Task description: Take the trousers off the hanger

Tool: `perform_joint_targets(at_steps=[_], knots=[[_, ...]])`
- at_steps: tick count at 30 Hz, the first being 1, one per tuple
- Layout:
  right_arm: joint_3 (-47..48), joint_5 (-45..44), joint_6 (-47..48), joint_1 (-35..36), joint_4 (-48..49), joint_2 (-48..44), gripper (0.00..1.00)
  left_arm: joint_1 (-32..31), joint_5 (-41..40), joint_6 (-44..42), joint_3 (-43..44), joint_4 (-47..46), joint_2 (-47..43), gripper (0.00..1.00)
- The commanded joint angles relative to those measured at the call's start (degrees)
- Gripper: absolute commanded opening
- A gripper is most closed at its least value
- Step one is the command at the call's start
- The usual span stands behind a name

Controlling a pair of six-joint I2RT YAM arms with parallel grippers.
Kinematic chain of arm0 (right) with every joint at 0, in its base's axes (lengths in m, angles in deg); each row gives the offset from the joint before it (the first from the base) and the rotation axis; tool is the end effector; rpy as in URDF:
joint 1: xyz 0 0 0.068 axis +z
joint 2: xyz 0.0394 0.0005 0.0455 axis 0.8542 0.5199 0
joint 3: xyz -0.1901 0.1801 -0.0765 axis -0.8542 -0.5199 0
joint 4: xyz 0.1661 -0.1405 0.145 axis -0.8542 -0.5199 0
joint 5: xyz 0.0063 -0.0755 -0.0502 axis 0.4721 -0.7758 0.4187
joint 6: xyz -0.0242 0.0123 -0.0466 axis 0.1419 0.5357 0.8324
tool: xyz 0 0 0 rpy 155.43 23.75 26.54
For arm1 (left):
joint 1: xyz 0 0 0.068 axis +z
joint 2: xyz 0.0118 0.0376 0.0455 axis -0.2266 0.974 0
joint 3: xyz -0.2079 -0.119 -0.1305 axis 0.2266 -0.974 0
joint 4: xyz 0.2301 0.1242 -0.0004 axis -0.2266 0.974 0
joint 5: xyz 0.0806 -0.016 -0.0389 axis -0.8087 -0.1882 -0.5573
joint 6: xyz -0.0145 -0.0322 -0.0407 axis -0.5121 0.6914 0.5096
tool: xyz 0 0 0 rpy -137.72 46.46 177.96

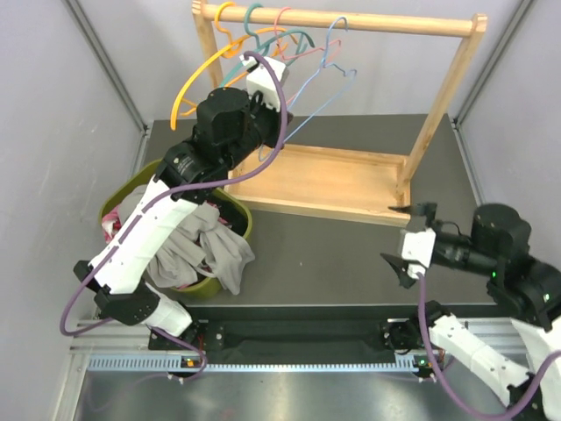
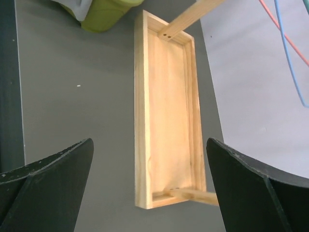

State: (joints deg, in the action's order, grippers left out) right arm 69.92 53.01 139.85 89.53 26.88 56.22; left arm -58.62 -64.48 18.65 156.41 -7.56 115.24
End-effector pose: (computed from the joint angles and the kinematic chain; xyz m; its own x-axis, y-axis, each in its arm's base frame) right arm 0.0576 0.0549 0.4270 0.4819 -0.5485 -0.6833 -0.7650 0.1169 -0.6333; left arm 0.2142 -0.2071 0.5285 -0.1057 0.0684 -0.9920 0.5458 0.8379 -0.0004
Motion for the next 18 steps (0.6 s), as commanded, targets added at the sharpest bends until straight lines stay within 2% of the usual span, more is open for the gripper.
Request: perform_joint_targets(at_steps=[1,4,7,10,14,18], knots=[[-6.8,4.8,-2.8,-5.3,1.8,-7.4,1.0,3.5,3.6,5.3,3.4,-9.0,0.8,0.0],[-12.9,6.9,-4.3,-9.4,2.9,-13.2,1.0,5.0,5.2,6.3,3.5,-9.1,1.4,0.0],[-17.6,8.7,-5.6,-13.0,3.5,-18.1,1.0,5.4,11.9,6.9,1.1,-10.6,-0.1,0.0],[-21.0,9.6,-6.8,-15.5,4.2,-21.3,1.0,5.4,12.1,6.8,-0.5,-10.7,-1.7,0.0],[-24.2,10.8,-7.8,-17.8,5.3,-24.1,1.0,5.5,16.9,6.0,-3.6,-11.8,-5.1,0.0],[-26.9,11.6,-9.4,-19.5,7.1,-25.6,1.0,5.8,13.2,6.9,-5.4,-12.7,-6.4,0.0]])
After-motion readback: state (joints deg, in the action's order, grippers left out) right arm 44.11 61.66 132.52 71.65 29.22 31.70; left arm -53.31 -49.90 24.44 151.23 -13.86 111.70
